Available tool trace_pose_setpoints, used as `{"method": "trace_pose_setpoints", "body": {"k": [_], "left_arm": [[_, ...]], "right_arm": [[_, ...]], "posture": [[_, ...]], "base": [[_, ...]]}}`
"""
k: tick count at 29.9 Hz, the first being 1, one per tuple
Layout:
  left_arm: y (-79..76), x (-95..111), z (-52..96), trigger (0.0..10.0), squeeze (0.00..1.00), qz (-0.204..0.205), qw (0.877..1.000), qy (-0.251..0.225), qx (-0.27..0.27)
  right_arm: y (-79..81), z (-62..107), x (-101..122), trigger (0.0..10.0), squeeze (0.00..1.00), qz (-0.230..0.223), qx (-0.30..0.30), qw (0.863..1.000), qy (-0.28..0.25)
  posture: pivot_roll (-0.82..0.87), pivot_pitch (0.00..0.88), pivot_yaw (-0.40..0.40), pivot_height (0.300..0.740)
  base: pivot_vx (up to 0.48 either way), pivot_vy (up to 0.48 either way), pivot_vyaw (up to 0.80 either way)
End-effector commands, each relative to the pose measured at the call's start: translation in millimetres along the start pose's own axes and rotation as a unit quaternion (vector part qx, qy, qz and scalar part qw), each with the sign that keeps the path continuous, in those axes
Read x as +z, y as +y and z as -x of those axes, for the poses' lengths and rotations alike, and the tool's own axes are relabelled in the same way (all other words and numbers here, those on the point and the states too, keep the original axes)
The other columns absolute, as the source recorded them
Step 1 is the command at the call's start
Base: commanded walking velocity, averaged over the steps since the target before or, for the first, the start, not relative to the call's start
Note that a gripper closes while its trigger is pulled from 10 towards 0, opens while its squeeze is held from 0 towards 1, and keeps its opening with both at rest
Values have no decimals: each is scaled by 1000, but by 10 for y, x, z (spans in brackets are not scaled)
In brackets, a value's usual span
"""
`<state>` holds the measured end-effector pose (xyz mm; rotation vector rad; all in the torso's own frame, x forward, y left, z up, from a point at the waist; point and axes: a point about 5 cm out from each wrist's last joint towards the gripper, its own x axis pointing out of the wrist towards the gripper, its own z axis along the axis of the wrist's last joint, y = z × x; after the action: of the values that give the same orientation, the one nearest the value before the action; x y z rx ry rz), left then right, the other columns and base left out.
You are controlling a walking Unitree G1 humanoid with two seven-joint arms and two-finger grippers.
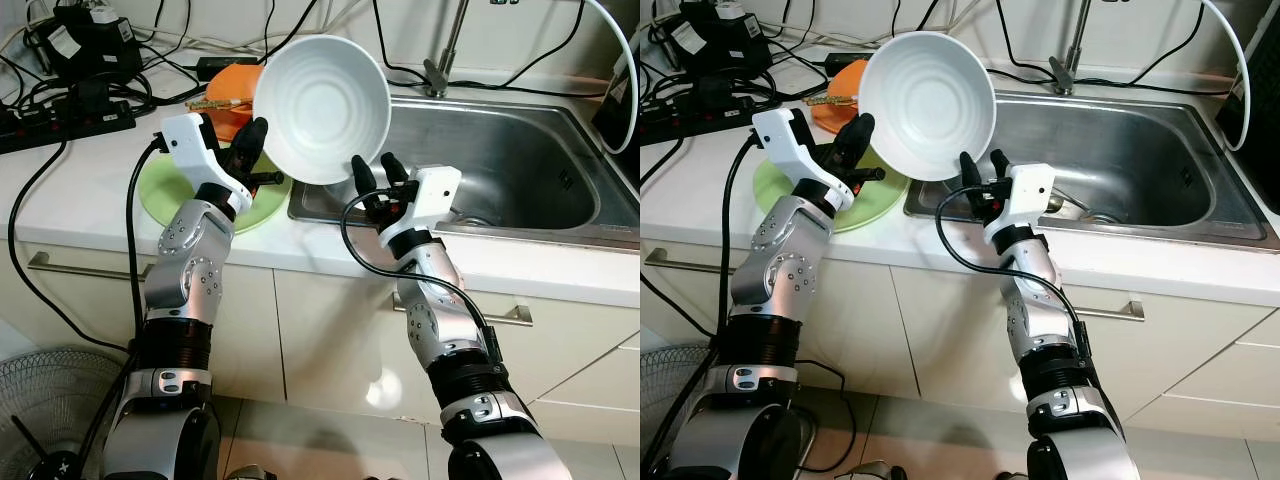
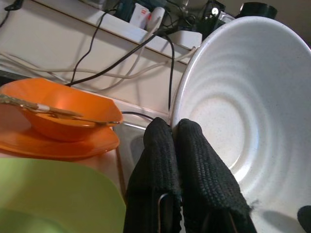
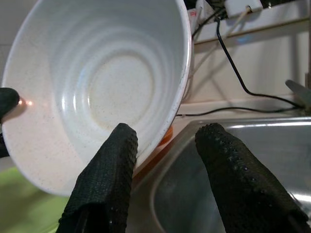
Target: Kitchen organization
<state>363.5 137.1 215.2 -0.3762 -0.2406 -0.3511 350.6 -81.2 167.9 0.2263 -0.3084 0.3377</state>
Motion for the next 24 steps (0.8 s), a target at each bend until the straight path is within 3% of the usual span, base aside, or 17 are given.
{"method": "trace_pose_setpoints", "body": {"k": [1,12,13,14,15,16,24], "left_arm": [[-65,74,0,10000,0,-7,1000,-19,-22],[-116,18,20,10000,0,-13,999,-7,-43],[-112,15,22,10000,0,-15,999,-6,-41],[-109,14,23,10000,0,-16,999,-6,-40],[-109,14,23,10000,0,-16,999,-6,-40],[-108,16,25,10000,0,-17,999,-7,-39],[-114,6,26,10000,0,-32,999,-4,-41]], "right_arm": [[2,-56,63,10000,0,-15,-5,1000,-8],[58,-82,82,10000,0,-33,-4,999,-11],[61,-82,81,4824,0,-32,-2,999,-10],[63,-82,81,2118,0,-31,-1,999,-10],[63,-82,81,2118,0,-31,-1,999,-10],[61,-79,80,0,0,-32,-1,999,-10],[57,-79,86,0,0,-34,-1,999,-9]], "posture": [[56,0,21,740],[53,0,19,740],[53,0,18,740],[53,0,18,740],[53,0,18,740],[54,0,18,740],[50,0,19,740]], "base": [[0,0,0],[0,0,0],[0,0,0],[0,0,0],[0,0,0],[0,0,0],[0,0,0]]}}
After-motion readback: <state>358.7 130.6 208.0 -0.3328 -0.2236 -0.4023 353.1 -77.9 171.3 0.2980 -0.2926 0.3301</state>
